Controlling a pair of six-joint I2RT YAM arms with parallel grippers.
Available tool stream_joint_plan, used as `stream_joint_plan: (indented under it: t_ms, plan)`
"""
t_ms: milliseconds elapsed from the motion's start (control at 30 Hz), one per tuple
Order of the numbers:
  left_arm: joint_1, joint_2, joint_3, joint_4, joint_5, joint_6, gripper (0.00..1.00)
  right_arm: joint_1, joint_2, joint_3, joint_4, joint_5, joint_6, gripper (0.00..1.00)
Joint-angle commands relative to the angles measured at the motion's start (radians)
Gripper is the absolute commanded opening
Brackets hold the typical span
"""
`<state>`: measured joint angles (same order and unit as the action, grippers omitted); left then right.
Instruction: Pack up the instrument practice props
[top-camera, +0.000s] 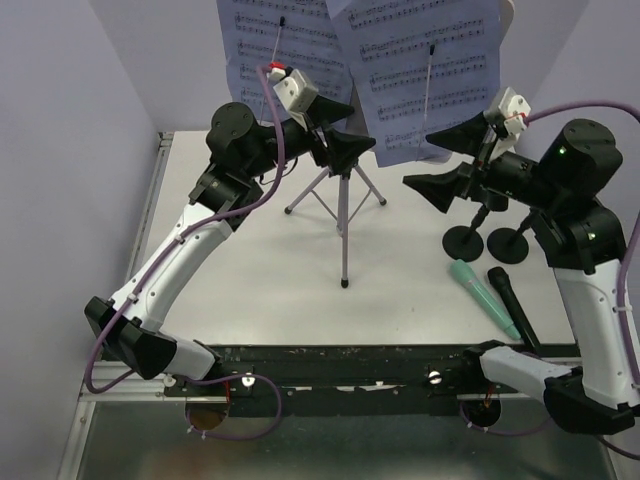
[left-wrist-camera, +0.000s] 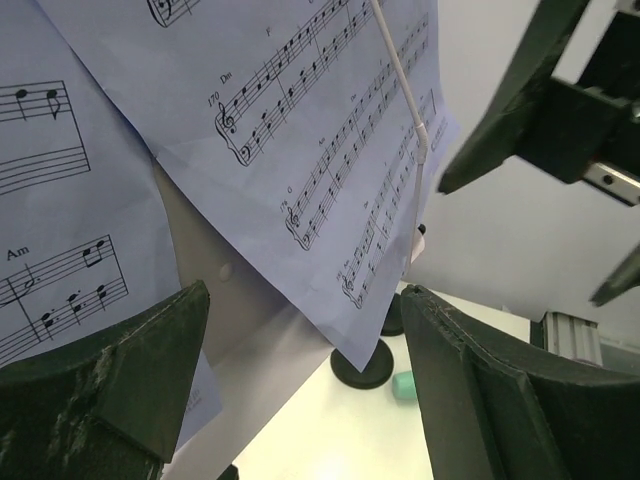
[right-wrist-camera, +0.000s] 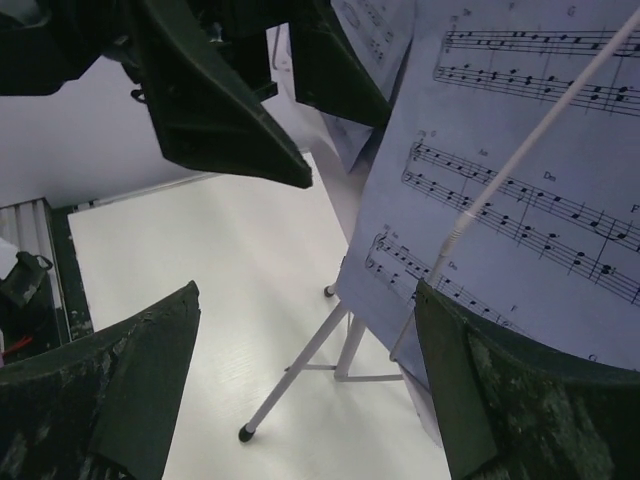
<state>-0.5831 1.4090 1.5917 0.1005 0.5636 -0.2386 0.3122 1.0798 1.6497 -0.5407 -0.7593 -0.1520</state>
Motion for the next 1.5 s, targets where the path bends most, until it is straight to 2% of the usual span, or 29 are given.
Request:
stream_joint_plan:
  t_ms: [0,167,533,733,900,1100,1133,1233,1300,1467]
  plan:
    - [-0.004,0.03,0.03,0.045,-0.008,-0.065,0.88,-0.004,0.037,0.064,0.11,0.049,0.094,0.95]
    - [-0.004,0.07,0.057,0.071,0.035,-0.09,0.82,-0.002,0.069,0.074,0.148,0.054,0.095,0.95]
    - [-0.004,0.139,0.129,0.099,0.064,-0.105,0.65,-0.002,0.155,0.111,0.26,-0.046,0.146,0.95]
    - [-0.006,0.166,0.157,0.11,0.062,-0.114,0.51,-0.002,0.164,0.107,0.291,-0.084,0.193,0.93]
    - [-0.003,0.179,0.169,0.12,0.062,-0.126,0.4,-0.002,0.121,0.131,0.272,0.053,0.163,0.93]
    - [-0.004,0.192,0.177,0.148,0.091,-0.126,0.16,-0.002,0.101,0.144,0.168,0.267,0.036,0.93]
    - [-0.003,0.194,0.177,0.153,0.094,-0.125,0.14,-0.002,0.109,0.145,0.15,0.282,0.026,0.93]
    - [-0.003,0.194,0.18,0.156,0.096,-0.125,0.1,-0.004,0.135,0.15,0.114,0.287,0.028,0.93]
    - [-0.004,0.194,0.183,0.156,0.096,-0.122,0.01,-0.004,0.152,0.147,0.114,0.249,0.037,0.93]
    - [-0.004,0.191,0.183,0.154,0.093,-0.12,0.0,-0.004,0.203,0.159,0.148,0.161,0.092,0.93]
